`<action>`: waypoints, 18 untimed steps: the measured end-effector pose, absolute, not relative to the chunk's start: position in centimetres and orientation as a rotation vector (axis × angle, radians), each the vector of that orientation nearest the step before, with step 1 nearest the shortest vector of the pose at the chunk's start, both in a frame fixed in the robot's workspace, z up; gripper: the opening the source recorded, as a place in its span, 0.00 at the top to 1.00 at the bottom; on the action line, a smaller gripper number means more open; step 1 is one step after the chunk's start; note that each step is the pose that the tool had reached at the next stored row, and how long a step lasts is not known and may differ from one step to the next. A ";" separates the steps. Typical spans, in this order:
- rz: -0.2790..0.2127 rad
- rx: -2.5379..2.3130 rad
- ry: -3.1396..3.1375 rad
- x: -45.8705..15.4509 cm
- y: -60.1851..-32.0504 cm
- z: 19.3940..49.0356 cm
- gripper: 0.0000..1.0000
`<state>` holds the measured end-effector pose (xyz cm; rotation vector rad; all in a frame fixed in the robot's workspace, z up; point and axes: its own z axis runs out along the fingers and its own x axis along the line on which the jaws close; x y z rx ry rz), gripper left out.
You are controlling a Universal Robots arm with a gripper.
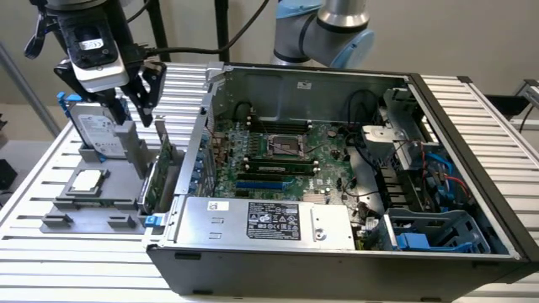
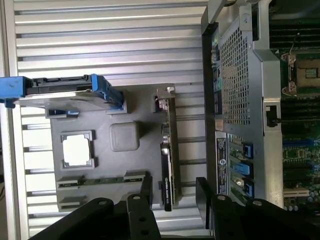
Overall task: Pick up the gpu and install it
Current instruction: 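Pick up the gpu and move the gpu toward the slot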
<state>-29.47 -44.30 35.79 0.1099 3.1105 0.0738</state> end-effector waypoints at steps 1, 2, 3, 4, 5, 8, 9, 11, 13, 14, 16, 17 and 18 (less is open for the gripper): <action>0.074 0.110 3.110 -29.5 -44.3 35.6 0.52; 0.074 0.110 3.110 -29.6 -44.3 35.4 0.52; 0.074 0.110 3.110 -29.7 -44.3 35.2 0.52; 0.074 0.110 3.110 -29.7 -44.3 35.1 0.52; 0.074 0.110 3.110 -29.8 -44.3 34.9 0.52; 0.074 0.110 3.110 -29.9 -44.3 34.3 0.52; 0.074 0.110 3.110 -29.9 -44.3 34.2 0.52; 0.074 0.110 3.110 -30.0 -44.3 33.8 0.52; 0.074 0.110 3.110 -30.0 -44.3 33.4 0.52; 0.074 0.110 3.110 -30.0 -44.3 33.2 0.52; 0.074 0.110 3.110 -30.0 -44.3 32.9 0.52; 0.074 0.110 3.110 -30.0 -44.3 32.7 0.52; 0.074 0.110 3.110 -30.0 -44.3 32.5 0.52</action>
